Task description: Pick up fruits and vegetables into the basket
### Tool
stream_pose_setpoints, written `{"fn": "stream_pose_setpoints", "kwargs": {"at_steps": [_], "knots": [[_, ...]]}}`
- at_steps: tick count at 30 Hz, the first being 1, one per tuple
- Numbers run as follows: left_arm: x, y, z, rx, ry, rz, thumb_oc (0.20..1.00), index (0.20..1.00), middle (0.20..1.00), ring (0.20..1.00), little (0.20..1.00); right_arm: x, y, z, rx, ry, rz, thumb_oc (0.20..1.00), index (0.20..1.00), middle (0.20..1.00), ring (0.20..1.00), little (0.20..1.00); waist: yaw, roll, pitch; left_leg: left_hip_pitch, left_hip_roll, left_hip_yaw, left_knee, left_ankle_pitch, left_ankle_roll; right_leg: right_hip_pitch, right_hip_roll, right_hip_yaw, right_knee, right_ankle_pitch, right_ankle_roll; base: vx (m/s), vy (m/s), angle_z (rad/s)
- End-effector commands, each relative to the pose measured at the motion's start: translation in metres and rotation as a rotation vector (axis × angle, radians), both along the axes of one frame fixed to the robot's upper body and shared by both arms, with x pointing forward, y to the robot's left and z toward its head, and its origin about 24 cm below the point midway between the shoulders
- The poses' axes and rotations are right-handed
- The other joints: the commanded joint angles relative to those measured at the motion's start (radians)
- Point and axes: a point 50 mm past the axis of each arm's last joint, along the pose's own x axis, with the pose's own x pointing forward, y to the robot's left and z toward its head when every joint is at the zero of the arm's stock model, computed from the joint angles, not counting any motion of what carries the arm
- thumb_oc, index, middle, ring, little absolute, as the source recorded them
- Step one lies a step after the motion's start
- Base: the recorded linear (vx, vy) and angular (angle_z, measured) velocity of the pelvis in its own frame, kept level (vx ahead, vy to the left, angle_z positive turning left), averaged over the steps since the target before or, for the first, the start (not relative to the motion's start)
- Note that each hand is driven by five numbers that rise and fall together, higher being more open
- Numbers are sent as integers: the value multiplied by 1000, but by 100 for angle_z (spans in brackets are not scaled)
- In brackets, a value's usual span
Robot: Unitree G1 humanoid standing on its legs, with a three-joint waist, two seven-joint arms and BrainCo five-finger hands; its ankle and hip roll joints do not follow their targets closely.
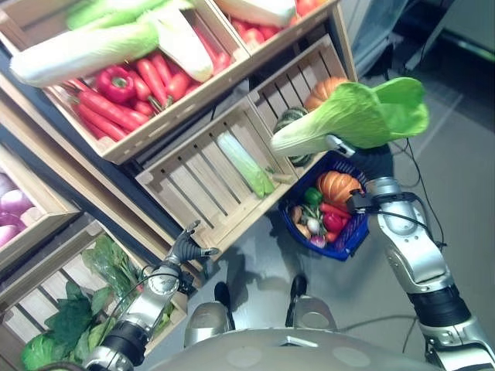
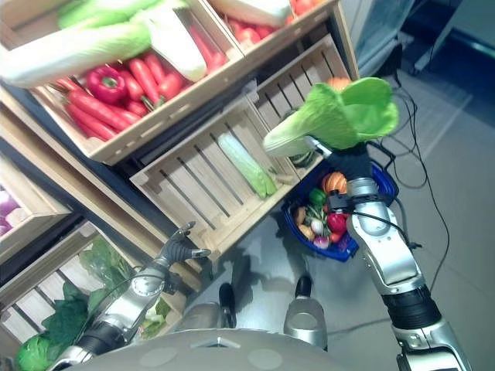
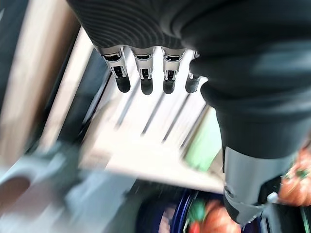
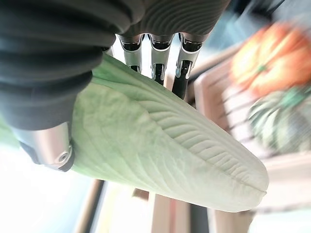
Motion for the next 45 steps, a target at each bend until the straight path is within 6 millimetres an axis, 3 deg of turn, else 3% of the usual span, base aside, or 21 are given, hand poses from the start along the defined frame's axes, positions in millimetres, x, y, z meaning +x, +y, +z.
{"fn": "stream_pose_setpoints", "kwargs": {"at_steps": [1,5,10,16,18,21,22,23,33,39,45], "knots": [[7,-1,19,-141,-100,-40,1000,1000,1000,1000,1000,-8,-10,47,22,-287,-50,200,200,200,200,200,-13,-9,31,-43,34,60,155,-173,36,-50,-36,-2,138,-109,43,-137,-45,-6],[5,-5,21,-231,-126,-47,1000,1000,1000,1000,1000,-7,-40,45,11,-282,-199,200,200,200,200,200,-36,18,102,-103,46,66,176,-152,17,-119,-33,-4,185,-127,17,-104,-18,-5],[10,-12,25,-307,-132,-87,1000,1000,1000,1000,1000,1,-60,40,5,-255,-310,200,200,200,200,200,-49,51,163,-180,55,66,214,-130,2,-211,-34,-9,254,-144,-10,-75,-20,-6],[15,-24,25,-361,-121,-135,1000,1000,1000,1000,1000,18,-73,38,10,-215,-395,200,200,200,200,200,-50,92,229,-273,55,57,266,-112,-6,-321,-35,-12,351,-169,-37,-50,-19,6],[15,-25,25,-368,-115,-137,1000,1000,1000,1000,1000,25,-75,34,29,-188,-402,200,200,200,200,200,-46,104,241,-286,51,41,285,-132,-16,-338,-35,-3,388,-204,-33,58,-24,8],[16,-28,24,-377,-99,-147,1000,1000,1000,1000,1000,40,-83,35,38,-134,-440,200,200,200,200,200,-30,130,246,-342,40,34,304,-112,-18,-398,-39,-7,425,-217,-45,-40,-32,13],[17,-28,25,-377,-103,-147,1000,1000,1000,1000,1000,40,-83,36,38,-137,-439,200,200,200,200,200,-31,130,246,-357,42,45,299,-89,-10,-410,-41,-19,417,-191,-56,-19,-36,9],[17,-29,24,-378,-97,-160,1000,1000,1000,1000,1000,48,-90,38,49,-106,-453,200,200,200,200,200,-19,142,246,-376,36,30,319,-103,-19,-434,-44,-9,450,-224,-49,-16,-31,10],[18,-36,31,-407,-111,-239,1000,1000,1000,1000,1000,80,-133,49,91,57,-548,200,200,200,200,200,51,204,246,-541,3,7,402,-91,-6,-595,-83,-13,560,-251,-70,-11,-33,12],[16,-40,33,-403,-121,-268,1000,1000,1000,1000,1000,87,-153,50,116,180,-635,200,200,200,200,200,85,229,246,-623,-5,0,438,-104,6,-667,-99,-13,592,-254,-80,-15,-40,9],[14,-42,32,-391,-133,-269,1000,1000,1000,1000,1000,84,-171,35,204,290,-690,200,200,200,200,200,104,240,246,-695,-14,-9,484,-137,26,-730,-107,-9,631,-260,-88,1,-40,10]]}}
